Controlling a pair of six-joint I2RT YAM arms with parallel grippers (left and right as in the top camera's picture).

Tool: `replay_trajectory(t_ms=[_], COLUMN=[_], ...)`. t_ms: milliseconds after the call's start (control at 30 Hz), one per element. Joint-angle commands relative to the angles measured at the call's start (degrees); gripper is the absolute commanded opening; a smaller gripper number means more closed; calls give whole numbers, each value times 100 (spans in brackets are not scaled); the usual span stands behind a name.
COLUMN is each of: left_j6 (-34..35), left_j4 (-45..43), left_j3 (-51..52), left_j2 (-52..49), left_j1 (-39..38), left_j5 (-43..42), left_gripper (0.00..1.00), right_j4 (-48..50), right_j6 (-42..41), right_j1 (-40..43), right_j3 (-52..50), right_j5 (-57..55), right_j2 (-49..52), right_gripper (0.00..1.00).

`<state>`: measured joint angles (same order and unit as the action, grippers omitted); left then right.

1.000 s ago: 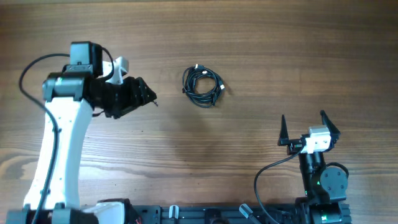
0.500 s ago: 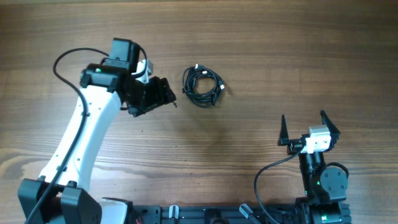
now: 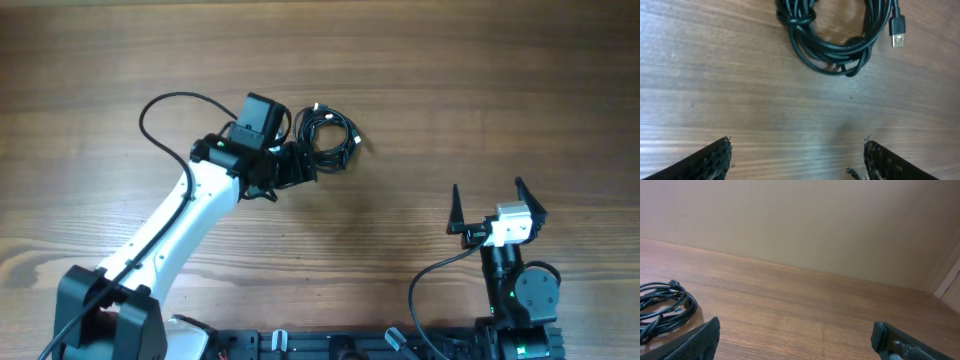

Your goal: Untangle cables

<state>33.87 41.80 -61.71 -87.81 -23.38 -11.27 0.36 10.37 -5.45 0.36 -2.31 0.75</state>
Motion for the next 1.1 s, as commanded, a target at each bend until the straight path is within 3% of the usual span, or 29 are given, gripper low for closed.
replay_trajectory(t_ms=[0,300,367,600,700,833,933,1067], left_j6=[380,459,455,452,452,452,455,452], left_j4=[-179,-433,-503,-804,-911,-1049,-1128,-1228], left_j3=[210,496,588,632,634,634,634,634], left_j2=[-39,-39,-39,-50,-61,-157,-352,-656], left_j1=[-133,-155,-155,-155,-155,-155,-155,-155], left_j5=[463,540,538,542,542,544,542,540], left_gripper=[86,87,100,100,78,70,68,76], right_j4=[15,15,15,15,15,15,15,15], right_j6=[13,13,11,13,11,11,11,11], right_j1=[28,28,28,28,28,28,28,28], right_j3=[-7,-7,-7,-7,-7,-7,-7,-7], right_j5=[94,94,92,94,94,94,94,94], right_j2=[-55,-55,-55,-55,-55,-55,-55,-55], right_gripper=[100,100,100,100,100,100,100,100])
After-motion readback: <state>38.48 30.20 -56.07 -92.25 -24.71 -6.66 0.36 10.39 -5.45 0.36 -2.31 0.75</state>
